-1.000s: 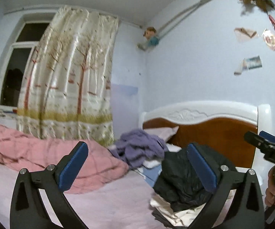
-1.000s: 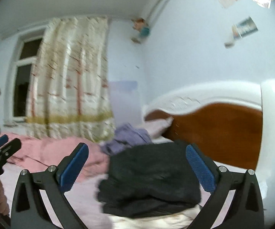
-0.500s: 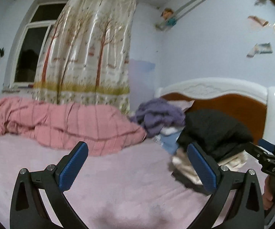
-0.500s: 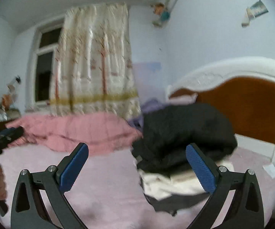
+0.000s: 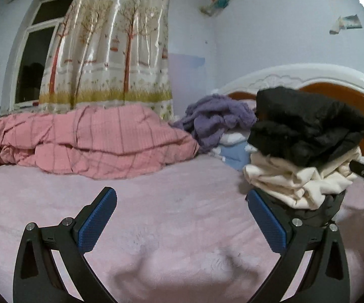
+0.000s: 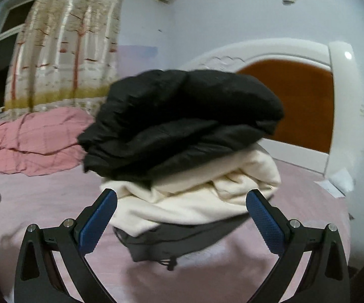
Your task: Fold large clothes
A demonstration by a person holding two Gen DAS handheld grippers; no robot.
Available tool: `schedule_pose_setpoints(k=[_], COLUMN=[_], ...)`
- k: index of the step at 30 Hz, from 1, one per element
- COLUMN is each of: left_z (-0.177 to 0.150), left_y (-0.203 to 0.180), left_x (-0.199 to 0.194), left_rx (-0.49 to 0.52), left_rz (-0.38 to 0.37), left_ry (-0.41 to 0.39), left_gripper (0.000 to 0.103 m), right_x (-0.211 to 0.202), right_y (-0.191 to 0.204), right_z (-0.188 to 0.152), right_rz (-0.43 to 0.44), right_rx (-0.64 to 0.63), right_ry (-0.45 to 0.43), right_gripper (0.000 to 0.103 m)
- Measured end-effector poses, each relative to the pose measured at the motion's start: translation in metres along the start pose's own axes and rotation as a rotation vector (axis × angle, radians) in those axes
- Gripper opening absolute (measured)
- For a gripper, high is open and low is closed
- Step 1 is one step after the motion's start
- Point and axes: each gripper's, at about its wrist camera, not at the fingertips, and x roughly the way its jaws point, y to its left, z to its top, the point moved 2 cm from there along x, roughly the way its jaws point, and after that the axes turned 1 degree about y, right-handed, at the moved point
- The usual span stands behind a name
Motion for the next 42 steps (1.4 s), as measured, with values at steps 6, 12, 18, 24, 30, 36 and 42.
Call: schedule_pose_setpoints(k=[6, 12, 18, 24, 30, 36, 42], left_z=[-0.002, -0.004, -0.006, -0.006, -0.006, -0.006, -0.007], left_y=[-0.011, -0.006, 0.002, 0.001, 0.001, -0.006, -0.005], left_x=[0.000, 0.010, 0.017, 0.019, 0.015, 0.011, 0.008], left_rx=[0.051, 0.030, -0.019, -0.011, 0.000, 0.043, 0.042], left_rz=[0.021, 0.015, 0.015, 0.020, 0.026, 0.031, 0.029], left_ry=[-0.001, 0.046, 0.081, 0.085, 0.067, 0.048, 0.045], left_gripper=[0.103, 0.103, 0.103, 0.103, 0.103, 0.103, 0.103], right_x=[0.004, 0.006, 0.002, 0.003, 0.001, 0.003, 0.004], right_y=[0.001, 0.003, 0.006, 0.008, 0.012, 0.014, 0.015], right_z=[-0.003, -0.001, -0.001, -0.001, -0.002, -0.002, -0.003], right_rz=[0.005, 0.003, -0.001, -0.004, -0.005, -0.006, -0.009], right_rx=[-0.014, -0.017, -0.031, -0.038, -0.052, -0.059, -0.065], right_ry=[0.009, 0.001, -0.013, -0.001, -0.002, 0.007, 0.008], right_gripper=[0.103, 0.103, 0.103, 0.103, 0.103, 0.103, 0.103])
